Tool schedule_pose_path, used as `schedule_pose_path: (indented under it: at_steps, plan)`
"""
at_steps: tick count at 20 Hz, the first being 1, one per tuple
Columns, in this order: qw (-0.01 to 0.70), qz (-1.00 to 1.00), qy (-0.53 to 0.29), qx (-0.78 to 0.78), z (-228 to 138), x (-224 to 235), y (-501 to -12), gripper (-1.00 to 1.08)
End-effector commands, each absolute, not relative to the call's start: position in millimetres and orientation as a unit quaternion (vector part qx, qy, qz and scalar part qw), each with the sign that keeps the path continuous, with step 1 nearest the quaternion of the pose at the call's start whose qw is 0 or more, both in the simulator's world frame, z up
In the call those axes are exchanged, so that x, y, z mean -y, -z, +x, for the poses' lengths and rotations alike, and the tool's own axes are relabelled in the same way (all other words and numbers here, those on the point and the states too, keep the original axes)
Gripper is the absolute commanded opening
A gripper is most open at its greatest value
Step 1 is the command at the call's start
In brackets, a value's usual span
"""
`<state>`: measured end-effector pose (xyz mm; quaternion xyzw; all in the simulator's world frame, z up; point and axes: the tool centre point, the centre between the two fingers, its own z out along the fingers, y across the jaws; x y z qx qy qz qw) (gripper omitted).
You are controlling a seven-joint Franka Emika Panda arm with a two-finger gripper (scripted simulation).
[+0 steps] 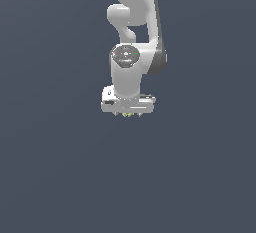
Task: Pick up the object and move it to a goal position.
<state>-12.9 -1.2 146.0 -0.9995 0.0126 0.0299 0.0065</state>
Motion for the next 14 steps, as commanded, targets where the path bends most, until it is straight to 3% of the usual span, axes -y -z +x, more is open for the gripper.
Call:
schedule_pose_path:
  at_steps: [1,14]
  plan:
    - [0.007,-0.999,-0.030,-0.013,-13,1,-146,1.00]
    - [0.006,-0.999,-0.043,-0.016,-19,24,-144,1.00]
